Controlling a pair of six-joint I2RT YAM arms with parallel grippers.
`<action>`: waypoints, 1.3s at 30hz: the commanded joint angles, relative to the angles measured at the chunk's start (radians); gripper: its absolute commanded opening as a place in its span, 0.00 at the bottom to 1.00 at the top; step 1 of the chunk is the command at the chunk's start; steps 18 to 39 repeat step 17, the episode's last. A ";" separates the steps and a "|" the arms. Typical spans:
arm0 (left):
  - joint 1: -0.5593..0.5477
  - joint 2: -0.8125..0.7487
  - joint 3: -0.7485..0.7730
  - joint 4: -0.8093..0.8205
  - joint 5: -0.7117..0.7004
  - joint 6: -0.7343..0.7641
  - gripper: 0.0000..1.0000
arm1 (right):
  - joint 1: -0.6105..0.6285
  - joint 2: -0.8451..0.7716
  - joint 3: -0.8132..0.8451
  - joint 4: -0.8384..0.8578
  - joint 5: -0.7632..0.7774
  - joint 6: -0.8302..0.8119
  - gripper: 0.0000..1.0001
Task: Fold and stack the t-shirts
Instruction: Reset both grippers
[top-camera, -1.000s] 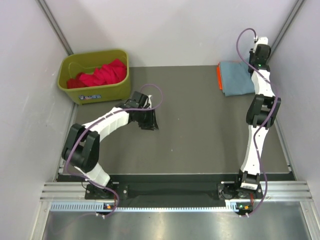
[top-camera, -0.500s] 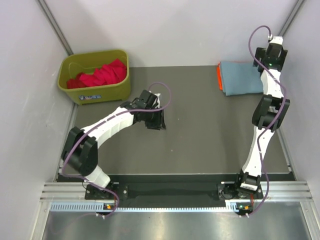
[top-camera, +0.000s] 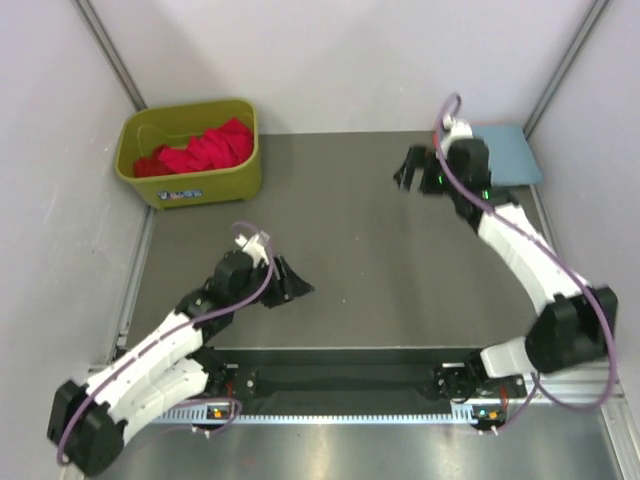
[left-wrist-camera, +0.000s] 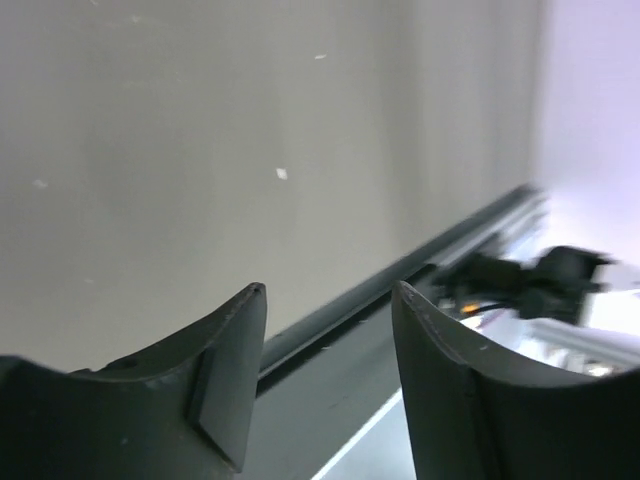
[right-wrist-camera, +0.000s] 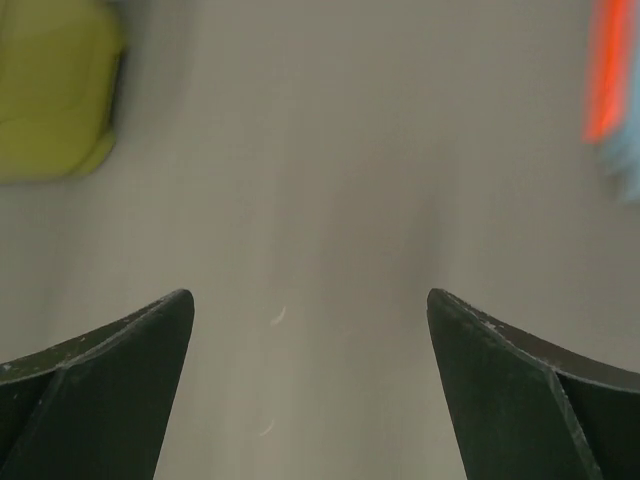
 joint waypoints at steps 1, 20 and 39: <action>0.000 -0.164 -0.142 0.286 0.016 -0.247 0.59 | -0.015 -0.164 -0.359 0.106 -0.261 0.358 1.00; 0.000 -0.801 -0.678 0.721 -0.003 -0.703 0.65 | 0.107 -1.342 -1.221 0.119 -0.303 0.846 1.00; 0.000 -0.801 -0.678 0.721 -0.003 -0.703 0.65 | 0.107 -1.342 -1.221 0.119 -0.303 0.846 1.00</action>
